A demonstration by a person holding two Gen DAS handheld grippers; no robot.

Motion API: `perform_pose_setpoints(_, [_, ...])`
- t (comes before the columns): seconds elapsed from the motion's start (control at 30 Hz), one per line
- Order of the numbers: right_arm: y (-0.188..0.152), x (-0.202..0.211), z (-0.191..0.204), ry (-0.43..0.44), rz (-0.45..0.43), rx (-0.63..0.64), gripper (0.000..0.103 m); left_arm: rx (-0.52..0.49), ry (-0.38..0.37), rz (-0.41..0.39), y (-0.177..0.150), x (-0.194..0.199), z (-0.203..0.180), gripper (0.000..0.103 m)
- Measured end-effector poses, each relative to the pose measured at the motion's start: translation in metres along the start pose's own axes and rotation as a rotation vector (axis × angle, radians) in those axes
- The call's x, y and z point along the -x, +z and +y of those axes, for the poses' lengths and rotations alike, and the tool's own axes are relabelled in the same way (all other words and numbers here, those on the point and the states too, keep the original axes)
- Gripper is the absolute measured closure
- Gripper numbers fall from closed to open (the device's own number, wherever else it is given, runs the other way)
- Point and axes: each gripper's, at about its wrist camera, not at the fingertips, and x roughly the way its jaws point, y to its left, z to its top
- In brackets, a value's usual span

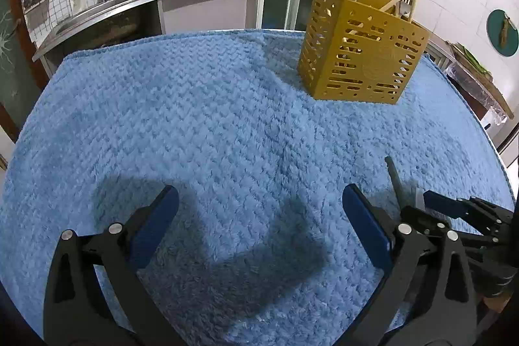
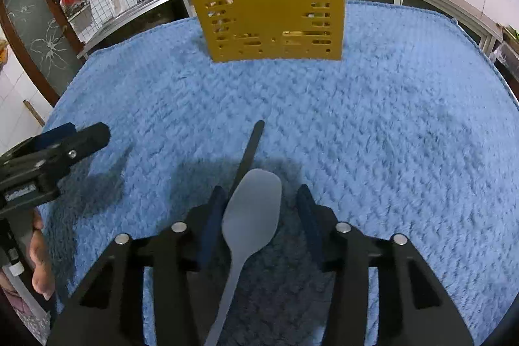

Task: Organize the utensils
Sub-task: 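Grasp the metal spoon with the left tool while the right tool grasps the white spoon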

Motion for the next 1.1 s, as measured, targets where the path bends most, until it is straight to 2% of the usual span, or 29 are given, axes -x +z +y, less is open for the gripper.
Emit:
perform_pose_setpoints(0.07, [0.001,0.000,0.002,0.007,-0.001,0.000,0.067,0.000,0.002,-0.001,0.001,0.001,0.000,0.005])
perform_pose_setpoints(0.27, [0.003,0.001,-0.003,0.034,0.004,-0.009,0.068,0.016,-0.002,0.010,0.003,-0.001,0.000,0.005])
perform_pose_setpoints(0.47, [0.007,0.006,-0.025,0.052,0.007,-0.053,0.068,-0.003,-0.007,0.024,0.002,-0.007,-0.013,0.006])
perform_pose_setpoints(0.7, [0.018,0.007,-0.057,-0.013,0.021,-0.054,0.069,-0.019,-0.045,0.052,0.003,-0.014,-0.043,0.006])
perform_pose_setpoints(0.83, [0.027,0.009,-0.082,-0.062,0.024,-0.063,0.069,-0.069,-0.060,0.063,0.006,-0.018,-0.071,0.008])
perform_pose_setpoints(0.97, [0.034,0.015,-0.105,-0.108,0.015,-0.082,0.070,-0.129,-0.073,0.127,0.009,-0.035,-0.104,0.021])
perform_pose_setpoints(1.03, [0.034,0.016,-0.113,-0.118,0.011,-0.088,0.070,-0.135,-0.076,0.162,0.011,-0.042,-0.114,0.035])
perform_pose_setpoints(1.1, [0.034,0.018,-0.121,-0.130,0.008,-0.094,0.070,-0.122,-0.094,0.207,0.014,-0.051,-0.123,0.045])
